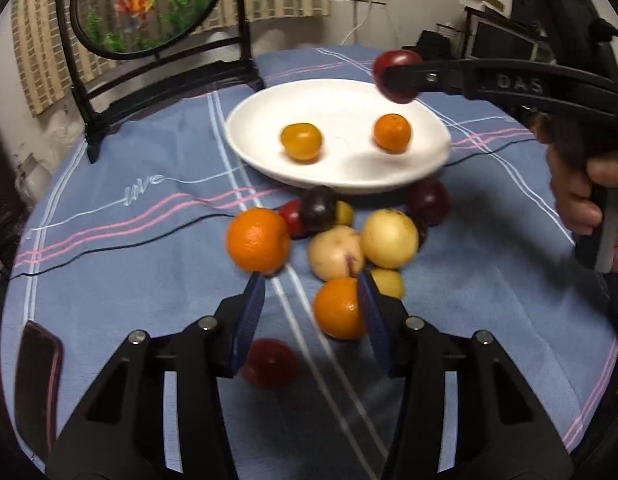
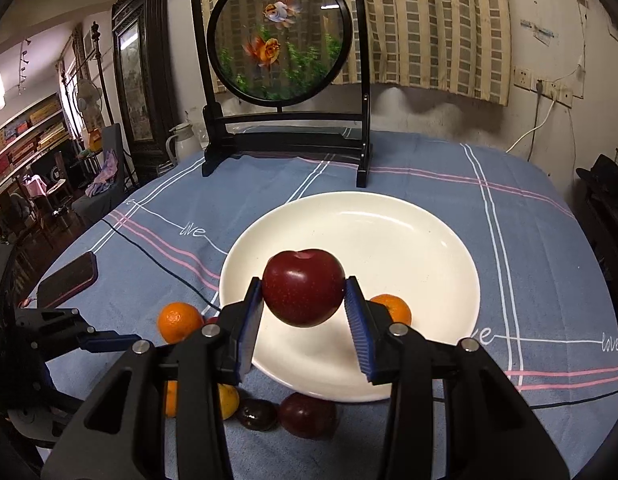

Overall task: Organize fruits
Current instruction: 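Place the red apple and the orange on the white plate, open both tools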

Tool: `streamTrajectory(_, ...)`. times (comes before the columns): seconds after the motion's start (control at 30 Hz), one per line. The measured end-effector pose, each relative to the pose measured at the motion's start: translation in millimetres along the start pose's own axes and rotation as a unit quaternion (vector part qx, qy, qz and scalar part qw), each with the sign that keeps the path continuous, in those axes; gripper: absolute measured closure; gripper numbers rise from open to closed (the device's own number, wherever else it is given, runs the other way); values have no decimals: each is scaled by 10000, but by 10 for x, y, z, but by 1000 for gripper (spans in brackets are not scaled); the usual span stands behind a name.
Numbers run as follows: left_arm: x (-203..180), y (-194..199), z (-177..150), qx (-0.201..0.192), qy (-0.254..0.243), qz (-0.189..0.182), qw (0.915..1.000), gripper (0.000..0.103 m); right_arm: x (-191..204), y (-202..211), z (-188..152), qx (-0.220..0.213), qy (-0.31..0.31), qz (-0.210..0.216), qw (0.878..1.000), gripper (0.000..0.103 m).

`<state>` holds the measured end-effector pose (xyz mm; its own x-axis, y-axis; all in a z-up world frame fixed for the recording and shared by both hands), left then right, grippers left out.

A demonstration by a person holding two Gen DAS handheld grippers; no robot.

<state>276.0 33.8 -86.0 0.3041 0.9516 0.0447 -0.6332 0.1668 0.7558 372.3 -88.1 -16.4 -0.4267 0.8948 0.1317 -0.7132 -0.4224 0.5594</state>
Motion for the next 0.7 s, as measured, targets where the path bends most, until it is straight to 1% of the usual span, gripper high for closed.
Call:
streamTrajectory(0.07, -65, -29, 5, 103, -76, -276, 9995, 54, -1, 4, -17, 34, -4, -1, 10000, 61)
streamTrajectory(0.13, -121, -61, -35, 190, -173, -331, 9991, 54, -1, 19, -26, 46, -22, 26, 10000, 61)
streamTrajectory(0.2, -171, -141, -98, 362, -277, -347, 9984, 54, 2, 43, -31, 34, -12, 44, 10000, 61)
streamTrajectory(0.23, -170, -180, -132, 414, -284, -295, 9983, 56, 3, 54, -27, 20, -12, 39, 10000, 61)
streamTrajectory(0.27, -156, -219, -160, 464, -262, -274, 9982, 59, -3, 62, -23, 7, -22, 34, 10000, 61)
streamTrajectory(0.3, -155, -247, -180, 483, -214, -336, 9980, 63, -5, 65, -21, 1, -28, 39, 10000, 61)
streamTrajectory(0.33, -156, -254, -180, 462, -140, -392, 9981, 62, -7, 69, -19, -6, -30, 46, 10000, 61)
streamTrajectory(0.37, -152, -256, -173, 444, -133, -345, 9983, 63, -8, 72, -20, -12, -27, 43, 10000, 61)
streamTrajectory(0.5, -187, -210, -176, 389, -327, -181, 9985, 63, -43, 63, -18, -29, -47, 15, 10000, 61)
streamTrajectory(0.57, -165, -90, -110, 259, -374, -167, 9988, 63, -110, 47, -20, -26, -108, -54, 9999, 61)
streamTrajectory(0.6, -136, -12, -36, 159, -360, -157, 9991, 63, -146, 41, -25, -20, -153, -79, 9998, 61)
streamTrajectory(0.67, -47, 156, 240, -146, -272, -133, 9994, 63, -211, 7, -35, 9, -281, -89, 9996, 61)
streamTrajectory(0.7, -8, 188, 355, -238, -223, -115, 9994, 63, -236, -19, -42, 27, -346, -66, 9994, 61)
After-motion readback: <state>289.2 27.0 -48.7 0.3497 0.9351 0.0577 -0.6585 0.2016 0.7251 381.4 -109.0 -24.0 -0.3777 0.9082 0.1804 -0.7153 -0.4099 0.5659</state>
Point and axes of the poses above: each gripper's, at about its wrist camera, not at the fingertips, and y roughly against the way its jaws point, x to its left, z to its top, the point moved 8 cm from there along -y, roughly the way its jaws point, and after that the axes turned 3 degrees about -y, right-handed, at the moved point
